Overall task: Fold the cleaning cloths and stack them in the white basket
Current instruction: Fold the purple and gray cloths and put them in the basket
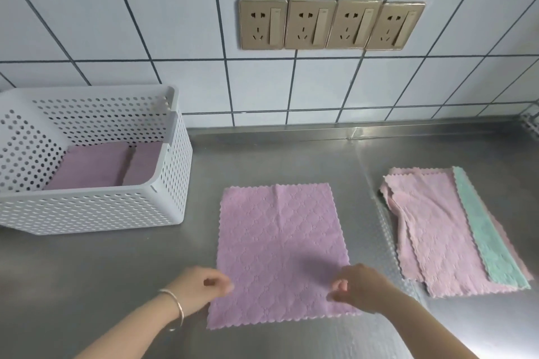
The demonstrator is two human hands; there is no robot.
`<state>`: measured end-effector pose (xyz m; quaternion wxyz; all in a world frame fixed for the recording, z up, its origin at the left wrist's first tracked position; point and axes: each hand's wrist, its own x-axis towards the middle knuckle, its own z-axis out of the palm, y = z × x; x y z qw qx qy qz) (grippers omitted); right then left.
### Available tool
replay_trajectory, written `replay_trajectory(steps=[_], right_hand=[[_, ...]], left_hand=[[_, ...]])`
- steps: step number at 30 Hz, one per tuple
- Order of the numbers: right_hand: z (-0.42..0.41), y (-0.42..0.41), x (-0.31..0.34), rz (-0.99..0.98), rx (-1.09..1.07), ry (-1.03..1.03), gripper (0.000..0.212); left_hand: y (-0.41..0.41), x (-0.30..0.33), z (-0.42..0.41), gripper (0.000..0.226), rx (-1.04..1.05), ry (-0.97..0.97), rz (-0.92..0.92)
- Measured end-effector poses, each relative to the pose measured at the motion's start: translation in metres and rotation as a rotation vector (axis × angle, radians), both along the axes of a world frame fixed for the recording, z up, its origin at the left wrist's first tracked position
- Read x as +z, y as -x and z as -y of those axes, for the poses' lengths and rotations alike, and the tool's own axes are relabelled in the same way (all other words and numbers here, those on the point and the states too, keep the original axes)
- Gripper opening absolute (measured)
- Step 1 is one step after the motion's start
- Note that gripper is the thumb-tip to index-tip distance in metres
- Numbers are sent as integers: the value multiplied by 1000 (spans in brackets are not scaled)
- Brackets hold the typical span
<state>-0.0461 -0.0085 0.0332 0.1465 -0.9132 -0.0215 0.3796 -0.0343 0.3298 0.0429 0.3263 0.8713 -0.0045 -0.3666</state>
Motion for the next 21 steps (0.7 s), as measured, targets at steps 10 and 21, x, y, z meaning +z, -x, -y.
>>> replay_trajectory(steps=[10, 21], right_hand=[[-3, -110, -13, 268, -759, -51, 31], [-9, -151, -46, 289, -948, 34, 21]], left_hand=[[-135, -57, 23, 16, 814, 31, 107], [-164, -58, 41, 31, 736, -159, 175]])
